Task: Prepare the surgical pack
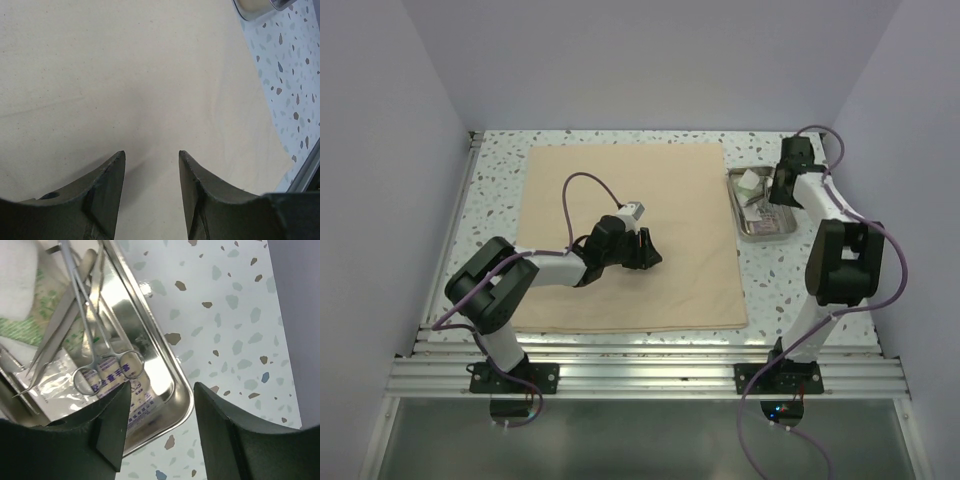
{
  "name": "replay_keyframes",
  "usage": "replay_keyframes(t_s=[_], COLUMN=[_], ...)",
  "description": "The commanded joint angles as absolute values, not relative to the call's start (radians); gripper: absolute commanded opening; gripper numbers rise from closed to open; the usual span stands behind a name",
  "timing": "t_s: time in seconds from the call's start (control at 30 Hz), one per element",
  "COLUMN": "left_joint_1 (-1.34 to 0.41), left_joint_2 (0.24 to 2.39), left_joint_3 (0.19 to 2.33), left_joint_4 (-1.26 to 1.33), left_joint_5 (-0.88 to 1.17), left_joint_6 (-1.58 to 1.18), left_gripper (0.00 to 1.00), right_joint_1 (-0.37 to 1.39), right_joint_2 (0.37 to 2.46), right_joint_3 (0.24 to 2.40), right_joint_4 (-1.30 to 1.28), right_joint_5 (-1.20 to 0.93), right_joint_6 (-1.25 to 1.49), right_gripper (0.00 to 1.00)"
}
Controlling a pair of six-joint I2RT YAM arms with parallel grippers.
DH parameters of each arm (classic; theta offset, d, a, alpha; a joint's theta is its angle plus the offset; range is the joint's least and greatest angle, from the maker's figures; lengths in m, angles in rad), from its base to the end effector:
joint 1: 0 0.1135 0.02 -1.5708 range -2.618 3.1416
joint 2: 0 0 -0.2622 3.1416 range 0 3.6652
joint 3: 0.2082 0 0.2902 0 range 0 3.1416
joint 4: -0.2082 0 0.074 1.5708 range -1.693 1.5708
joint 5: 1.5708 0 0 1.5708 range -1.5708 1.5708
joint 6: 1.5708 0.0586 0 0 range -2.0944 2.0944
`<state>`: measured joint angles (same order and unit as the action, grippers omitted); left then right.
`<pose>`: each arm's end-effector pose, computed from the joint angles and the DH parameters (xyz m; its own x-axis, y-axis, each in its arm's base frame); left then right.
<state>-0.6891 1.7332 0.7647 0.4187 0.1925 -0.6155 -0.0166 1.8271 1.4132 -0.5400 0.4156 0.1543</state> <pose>0.2899 -0.2533 0.1035 -0.7623 -0.1062 -0.6384 0.3795 0.7257 -0.5739 0.4439 -0.0310 0.2038 -0.7676 0.1534 -0.6223 0.3711 0.8980 -0.2365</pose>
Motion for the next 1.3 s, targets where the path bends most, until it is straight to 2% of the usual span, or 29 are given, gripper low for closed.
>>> replay_keyframes(t_s=[0.0, 0.27, 0.63, 0.93, 1.1, 1.27], left_joint_1=[-0.686, -0.686, -0.686, -0.686, -0.684, -0.684], left_joint_2=[1.7, 1.692, 1.709, 1.717, 1.715, 1.721], left_joint_3=[0.769, 0.769, 0.776, 0.778, 0.778, 0.782], left_joint_4=[0.417, 0.41, 0.411, 0.411, 0.411, 0.41], left_joint_5=[0.172, 0.169, 0.173, 0.176, 0.173, 0.172], left_joint_6=[-0.584, -0.578, -0.58, -0.58, -0.578, -0.578], left_gripper=[0.51, 0.51, 0.51, 0.52, 0.52, 0.52], right_joint_1=[-0.058, -0.086, -0.101, -0.101, -0.115, -0.123], right_joint_2=[1.876, 2.014, 2.082, 1.931, 1.994, 2.054], right_joint_3=[1.455, 1.597, 1.619, 1.548, 1.621, 1.654], right_joint_4=[-0.509, -0.525, -0.488, -0.387, -0.432, -0.443], right_joint_5=[0.262, 0.291, 0.304, 0.334, 0.336, 0.331], right_joint_6=[0.212, 0.221, 0.222, 0.196, 0.189, 0.187], right_gripper=[0.56, 0.52, 0.5, 0.55, 0.61, 0.61])
